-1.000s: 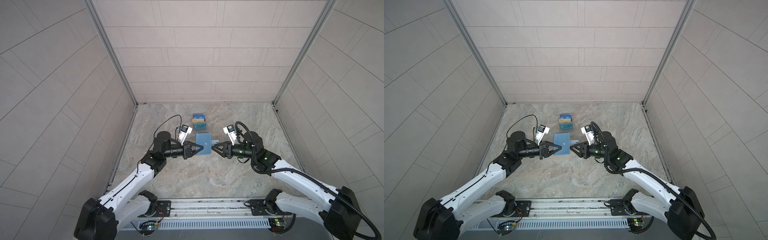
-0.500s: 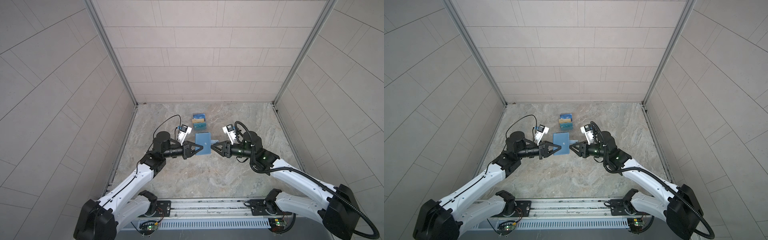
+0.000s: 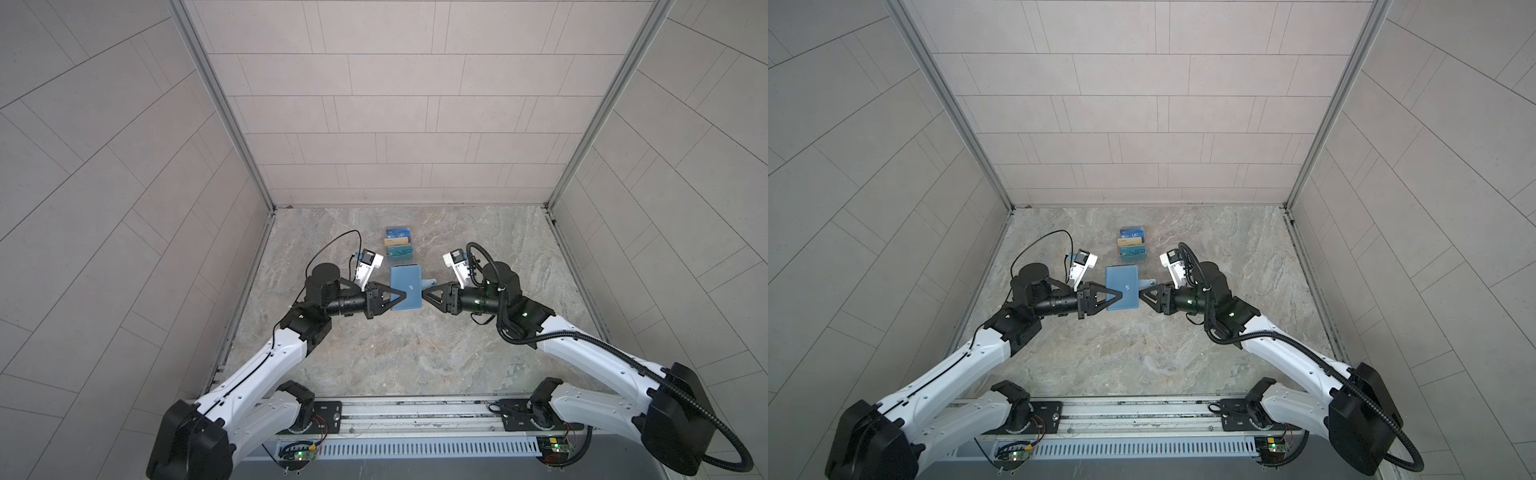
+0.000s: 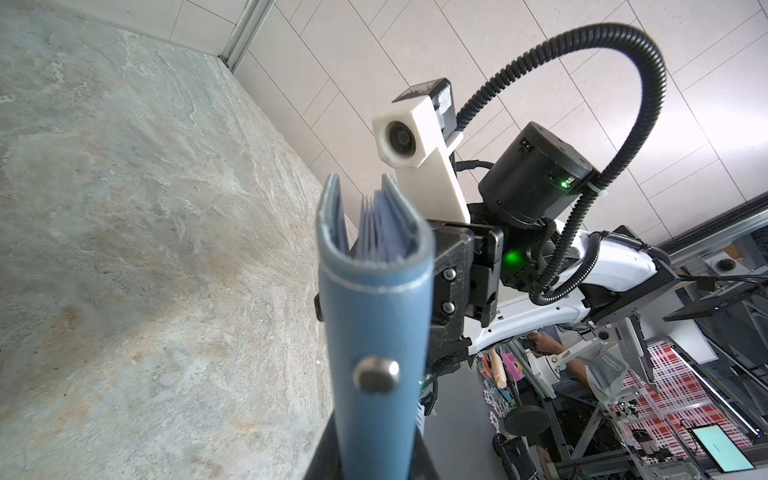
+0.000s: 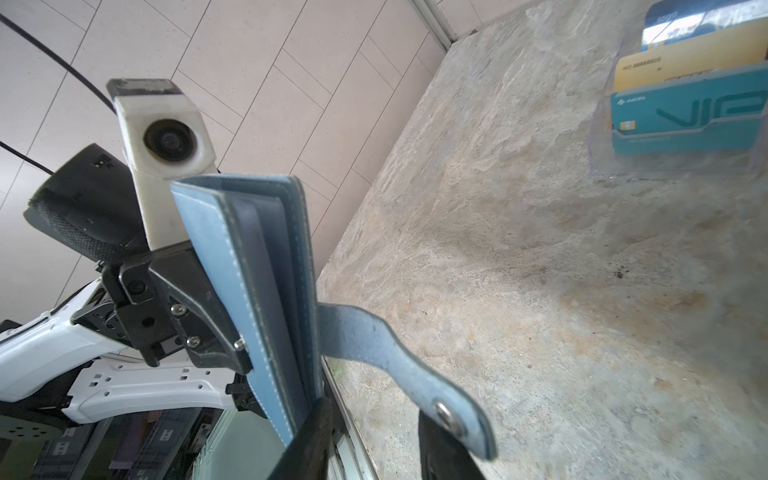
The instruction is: Take the credit cards out of the card holder
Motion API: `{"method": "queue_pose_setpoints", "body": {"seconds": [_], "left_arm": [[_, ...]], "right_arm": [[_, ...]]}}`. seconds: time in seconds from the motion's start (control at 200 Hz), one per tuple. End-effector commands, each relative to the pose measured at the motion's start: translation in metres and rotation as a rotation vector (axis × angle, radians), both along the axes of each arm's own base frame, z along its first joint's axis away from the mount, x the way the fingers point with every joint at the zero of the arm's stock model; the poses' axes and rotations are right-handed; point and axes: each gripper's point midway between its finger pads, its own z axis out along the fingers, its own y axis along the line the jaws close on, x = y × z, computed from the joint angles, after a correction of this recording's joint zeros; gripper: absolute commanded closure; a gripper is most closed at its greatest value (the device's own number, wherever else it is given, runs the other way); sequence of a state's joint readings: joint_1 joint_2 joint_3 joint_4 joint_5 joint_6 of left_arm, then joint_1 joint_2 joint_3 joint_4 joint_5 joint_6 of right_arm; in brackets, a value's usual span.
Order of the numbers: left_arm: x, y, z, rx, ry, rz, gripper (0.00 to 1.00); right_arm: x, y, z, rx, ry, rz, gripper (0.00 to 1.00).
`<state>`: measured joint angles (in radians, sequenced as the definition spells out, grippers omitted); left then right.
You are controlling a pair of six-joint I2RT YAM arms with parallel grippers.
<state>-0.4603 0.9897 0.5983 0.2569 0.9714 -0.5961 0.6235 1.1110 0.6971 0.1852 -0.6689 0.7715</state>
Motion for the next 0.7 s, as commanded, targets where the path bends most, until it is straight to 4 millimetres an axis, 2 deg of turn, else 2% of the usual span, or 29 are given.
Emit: {"method": "queue_pose_setpoints", "body": {"seconds": [0.0,0.205,0.521,0.696], "left_arm": [[-0.002,0.0,0.01,-0.03,-0.05,-0.011,1.0],[-0.001,0.0,0.01,-0.029,-0.047,-0.008,1.0],[-0.004,-0.003,0.021,-0.092,-0.048,-0.042,1.0],[-0.006,-0.001,0.018,-0.082,-0.048,-0.034,1.0]], "right_arm": [[-0.008,0.009,0.017,0.075,-0.025,0.063,0.61],[-0.017,0.013,0.035,0.122,-0.064,0.103,0.6],[-0.019,0.029,0.036,0.166,-0.048,0.142,0.61],[-0.02,0.033,0.041,0.187,-0.054,0.153,0.68]]}}
